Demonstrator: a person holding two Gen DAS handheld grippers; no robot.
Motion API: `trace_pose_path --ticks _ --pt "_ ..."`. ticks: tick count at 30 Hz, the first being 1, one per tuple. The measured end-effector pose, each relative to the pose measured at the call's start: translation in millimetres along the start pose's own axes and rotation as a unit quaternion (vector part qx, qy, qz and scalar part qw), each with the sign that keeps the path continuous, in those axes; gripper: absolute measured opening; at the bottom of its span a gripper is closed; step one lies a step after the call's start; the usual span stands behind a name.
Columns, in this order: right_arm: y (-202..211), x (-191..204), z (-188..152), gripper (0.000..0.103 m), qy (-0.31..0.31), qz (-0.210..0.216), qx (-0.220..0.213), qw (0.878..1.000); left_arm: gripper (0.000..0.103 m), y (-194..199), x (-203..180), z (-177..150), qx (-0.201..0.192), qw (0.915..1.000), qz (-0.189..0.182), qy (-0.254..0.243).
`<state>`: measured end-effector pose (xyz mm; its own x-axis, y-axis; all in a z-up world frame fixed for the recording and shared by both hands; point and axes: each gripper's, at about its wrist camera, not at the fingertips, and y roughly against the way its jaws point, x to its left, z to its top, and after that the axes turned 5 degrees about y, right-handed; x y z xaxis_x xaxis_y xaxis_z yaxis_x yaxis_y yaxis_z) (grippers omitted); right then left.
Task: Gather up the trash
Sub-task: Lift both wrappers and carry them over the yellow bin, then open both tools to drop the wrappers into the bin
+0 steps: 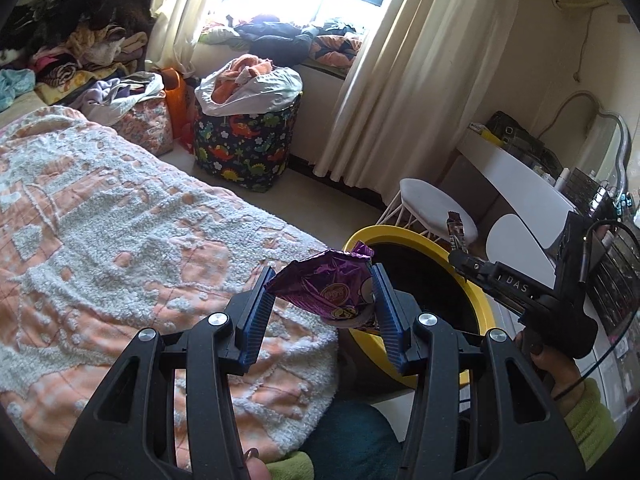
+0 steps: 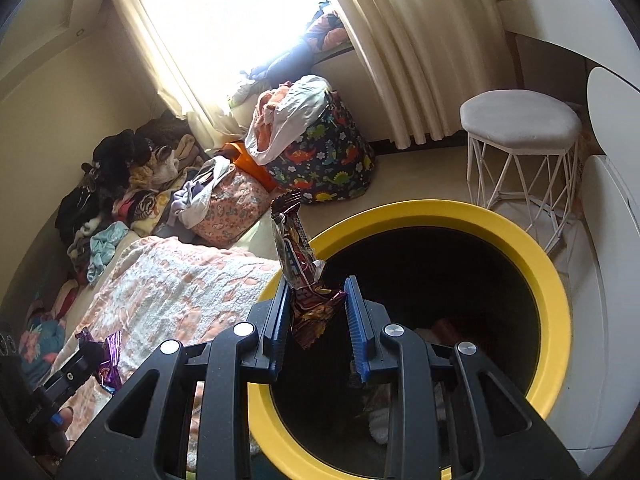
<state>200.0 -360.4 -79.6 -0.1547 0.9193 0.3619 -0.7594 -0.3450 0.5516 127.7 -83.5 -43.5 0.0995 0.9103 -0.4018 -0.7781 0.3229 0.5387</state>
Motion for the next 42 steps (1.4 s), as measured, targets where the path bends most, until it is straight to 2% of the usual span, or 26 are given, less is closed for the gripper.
trace_pose_path --ticks 15,32,42 --pt "8 -49 2 0.026 -0.045 -0.043 0.002 0.998 0.040 -22 -44 -6 0.021 0.9981 -0.032 -0.049" --pt "5 -68 -4 0.028 -0.069 -0.043 0.027 0.996 0.041 -80 -84 -26 0.078 0.9898 -0.051 -0.107" --pt "5 -76 -7 0.031 -0.087 -0.047 0.031 0.995 0.042 -109 -95 -37 0.114 0.9845 -0.049 -0.124"
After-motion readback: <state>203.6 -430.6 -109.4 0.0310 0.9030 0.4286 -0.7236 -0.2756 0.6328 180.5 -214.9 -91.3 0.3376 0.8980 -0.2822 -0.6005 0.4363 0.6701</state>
